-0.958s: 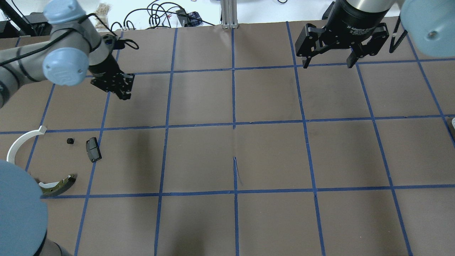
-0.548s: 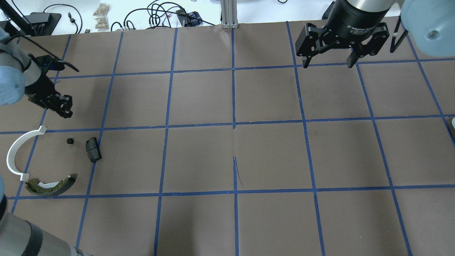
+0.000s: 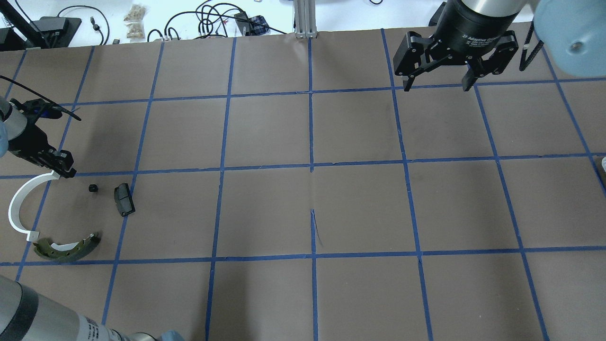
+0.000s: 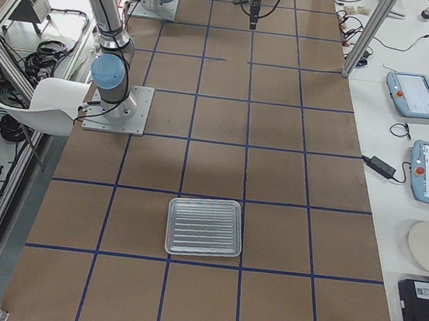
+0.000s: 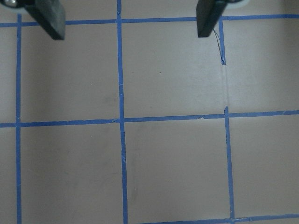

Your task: Place bearing gear from tray to pile

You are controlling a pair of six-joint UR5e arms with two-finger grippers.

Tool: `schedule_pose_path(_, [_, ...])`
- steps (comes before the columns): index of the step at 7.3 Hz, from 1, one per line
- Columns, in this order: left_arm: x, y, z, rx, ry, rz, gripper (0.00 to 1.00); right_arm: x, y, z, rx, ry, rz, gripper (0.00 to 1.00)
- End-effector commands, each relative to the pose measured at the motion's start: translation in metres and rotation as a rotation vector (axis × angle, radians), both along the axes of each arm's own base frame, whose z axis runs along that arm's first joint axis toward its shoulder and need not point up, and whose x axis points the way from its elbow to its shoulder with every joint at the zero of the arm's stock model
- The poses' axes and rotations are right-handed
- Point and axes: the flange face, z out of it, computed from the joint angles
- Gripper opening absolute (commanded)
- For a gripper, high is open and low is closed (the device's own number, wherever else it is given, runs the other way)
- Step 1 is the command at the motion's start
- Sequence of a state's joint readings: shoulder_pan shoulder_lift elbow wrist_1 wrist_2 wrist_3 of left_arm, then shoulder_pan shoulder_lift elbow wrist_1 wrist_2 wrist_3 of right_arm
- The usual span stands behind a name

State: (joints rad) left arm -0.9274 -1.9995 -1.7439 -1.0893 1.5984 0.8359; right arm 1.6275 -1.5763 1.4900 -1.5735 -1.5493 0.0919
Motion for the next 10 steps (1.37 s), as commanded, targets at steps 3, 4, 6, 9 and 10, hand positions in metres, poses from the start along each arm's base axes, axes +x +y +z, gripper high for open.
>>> schedule_pose_path(3, [-0.012,0.003,-0.012,-0.023,0.088,0.012,0.3,0.0,0.0,0.0,0.0,0.0,0.0,1.0])
schedule_pose_path(4, [-0.012,0.004,-0.015,-0.014,0.089,0.012,0.61,0.0,-0.001,0.0,-0.002,0.0,0.001,1.0])
schedule_pose_path(6, [-0.016,0.009,-0.019,-0.007,0.092,0.02,0.87,0.0,0.0,0.0,0.0,0.0,0.001,1.0])
schedule_pose_path(9, [-0.029,0.001,0.021,-0.046,0.058,0.013,0.96,0.0,-0.001,0.0,-0.003,-0.002,0.0,1.0])
schedule_pose_path(10, [-0.053,-0.005,0.041,-0.07,0.04,0.003,0.98,0.0,-0.001,-0.001,-0.001,-0.002,0.0,1.0])
